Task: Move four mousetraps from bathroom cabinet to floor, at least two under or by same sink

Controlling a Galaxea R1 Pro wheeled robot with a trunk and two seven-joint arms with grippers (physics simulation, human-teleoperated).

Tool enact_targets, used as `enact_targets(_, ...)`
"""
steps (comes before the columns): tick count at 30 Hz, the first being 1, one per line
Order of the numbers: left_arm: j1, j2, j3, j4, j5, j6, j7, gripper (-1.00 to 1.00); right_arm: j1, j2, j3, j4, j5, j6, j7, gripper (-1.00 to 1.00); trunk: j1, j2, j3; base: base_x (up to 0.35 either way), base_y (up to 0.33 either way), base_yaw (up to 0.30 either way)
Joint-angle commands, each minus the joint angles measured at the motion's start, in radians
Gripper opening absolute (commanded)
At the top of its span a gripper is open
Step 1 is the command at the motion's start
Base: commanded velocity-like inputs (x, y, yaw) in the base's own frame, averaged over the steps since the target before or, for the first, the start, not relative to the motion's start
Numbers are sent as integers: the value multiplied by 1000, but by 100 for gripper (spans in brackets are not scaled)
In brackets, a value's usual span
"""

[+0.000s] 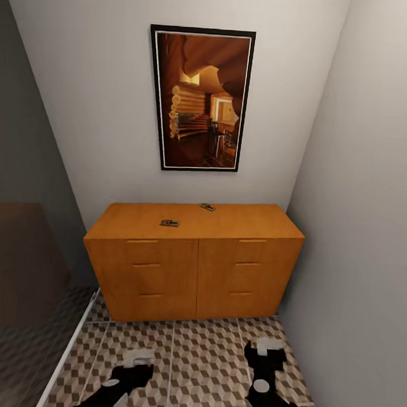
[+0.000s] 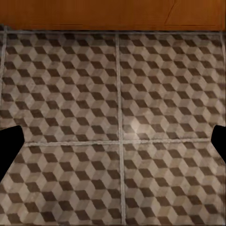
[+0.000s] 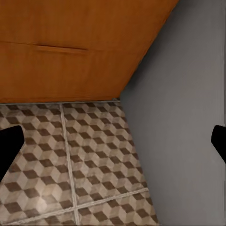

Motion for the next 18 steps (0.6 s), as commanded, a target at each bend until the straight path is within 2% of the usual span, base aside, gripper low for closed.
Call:
enact_targets(1, -7, 0, -4, -37, 7, 21, 28, 100, -9, -1, 7, -25, -5, 25, -9, 100, 0, -1, -1, 0, 0, 0)
enact_targets(2, -18, -1, 1, -114, 7, 66, 72, 100, -22, -2, 7, -80, 6, 87, -12, 100, 0, -1, -1, 0, 0, 0)
enact_targets(3, -24, -2, 2, -156, 6, 92, 97, 100, -27, -2, 7, -111, 10, 119, -11, 100, 0, -1, -1, 0, 0, 0)
enact_targets(6, -42, -2, 11, -445, 4, 274, 250, 100, -45, -5, 4, -330, 22, 310, -2, 100, 0, -1, -1, 0, 0, 0)
enact_targets(7, -44, -2, 13, -499, 4, 307, 272, 100, -48, -6, 3, -371, 23, 345, -1, 100, 0, -1, -1, 0, 0, 0)
enact_targets(8, -47, -2, 18, -604, 4, 374, 310, 100, -55, -12, 2, -457, 24, 420, 0, 100, 0, -1, -1, 0, 0, 0)
enact_targets(9, -48, -2, 22, -655, 4, 407, 328, 100, -60, -16, 1, -501, 25, 461, 0, 100, 0, -1, -1, 0, 0, 0)
enact_targets(10, -54, -5, 32, -749, 4, 473, 358, 100, -72, -22, -1, -587, 24, 545, 1, 100, 0, -1, -1, 0, 0, 0)
enact_targets(11, -73, -20, 49, -861, 3, 568, 394, 100, -93, -29, -8, -702, 23, 664, 2, 100, 0, -1, -1, 0, 0, 0)
enact_targets(13, -94, -36, 60, -913, 3, 627, 416, 100, -110, -31, -19, -764, 22, 729, 2, 100, 0, -1, -1, 0, 0, 0)
enact_targets(14, -124, -49, 69, -946, 2, 679, 438, 100, -132, -32, -38, -809, 21, 778, 2, 100, 0, -1, -1, 0, 0, 0)
enact_targets(15, -143, -54, 73, -957, 2, 702, 450, 100, -146, -32, -49, -826, 21, 797, 2, 100, 0, -1, -1, 0, 0, 0)
enact_targets(16, -187, -63, 78, -972, 4, 739, 473, 100, -177, -31, -69, -849, 19, 827, 3, 100, 0, -1, -1, 0, 0, 0)
enact_targets(18, -235, -69, 82, -978, 6, 765, 495, 100, -213, -30, -86, -864, 16, 853, 3, 100, 0, -1, -1, 0, 0, 0)
